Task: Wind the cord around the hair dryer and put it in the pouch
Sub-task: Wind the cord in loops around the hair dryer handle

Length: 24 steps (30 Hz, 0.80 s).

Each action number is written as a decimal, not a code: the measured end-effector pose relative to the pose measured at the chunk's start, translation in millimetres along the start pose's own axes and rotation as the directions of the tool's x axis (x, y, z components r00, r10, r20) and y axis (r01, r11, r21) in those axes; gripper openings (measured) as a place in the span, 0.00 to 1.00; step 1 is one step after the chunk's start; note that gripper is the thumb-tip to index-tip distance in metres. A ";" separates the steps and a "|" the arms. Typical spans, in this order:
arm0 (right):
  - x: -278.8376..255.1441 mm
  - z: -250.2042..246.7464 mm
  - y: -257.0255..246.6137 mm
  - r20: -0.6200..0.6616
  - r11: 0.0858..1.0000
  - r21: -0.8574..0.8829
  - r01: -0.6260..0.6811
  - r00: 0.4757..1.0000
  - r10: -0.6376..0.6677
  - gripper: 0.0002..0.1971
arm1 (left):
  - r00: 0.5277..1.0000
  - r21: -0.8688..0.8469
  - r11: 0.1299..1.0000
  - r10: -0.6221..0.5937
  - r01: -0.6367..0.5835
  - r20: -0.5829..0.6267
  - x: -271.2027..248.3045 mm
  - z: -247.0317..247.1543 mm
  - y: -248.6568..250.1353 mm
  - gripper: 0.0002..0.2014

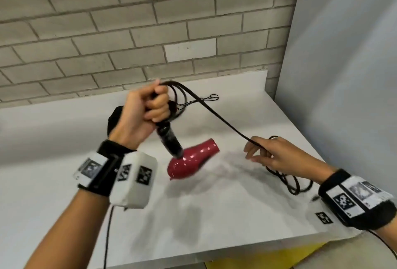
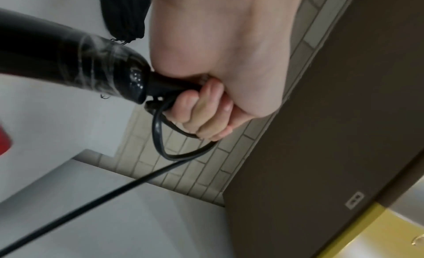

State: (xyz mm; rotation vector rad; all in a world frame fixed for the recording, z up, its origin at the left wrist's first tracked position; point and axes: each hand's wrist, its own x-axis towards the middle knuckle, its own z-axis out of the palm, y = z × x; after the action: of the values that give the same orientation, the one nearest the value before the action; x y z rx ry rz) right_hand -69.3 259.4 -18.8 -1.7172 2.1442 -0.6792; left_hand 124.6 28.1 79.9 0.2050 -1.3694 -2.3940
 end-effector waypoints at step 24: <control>-69.9 18.5 86.0 -0.378 0.852 0.233 -0.469 0.763 0.524 0.05 | 0.915 0.233 0.936 0.320 -0.264 -0.247 -5.7 -49.6 65.0 0.18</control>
State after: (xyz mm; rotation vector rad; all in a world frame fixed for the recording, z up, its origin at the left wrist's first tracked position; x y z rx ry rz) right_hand -114.3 338.7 -84.5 -0.9019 2.6284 -1.0730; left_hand 161.1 -39.0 109.5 0.3515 -1.3873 -1.9022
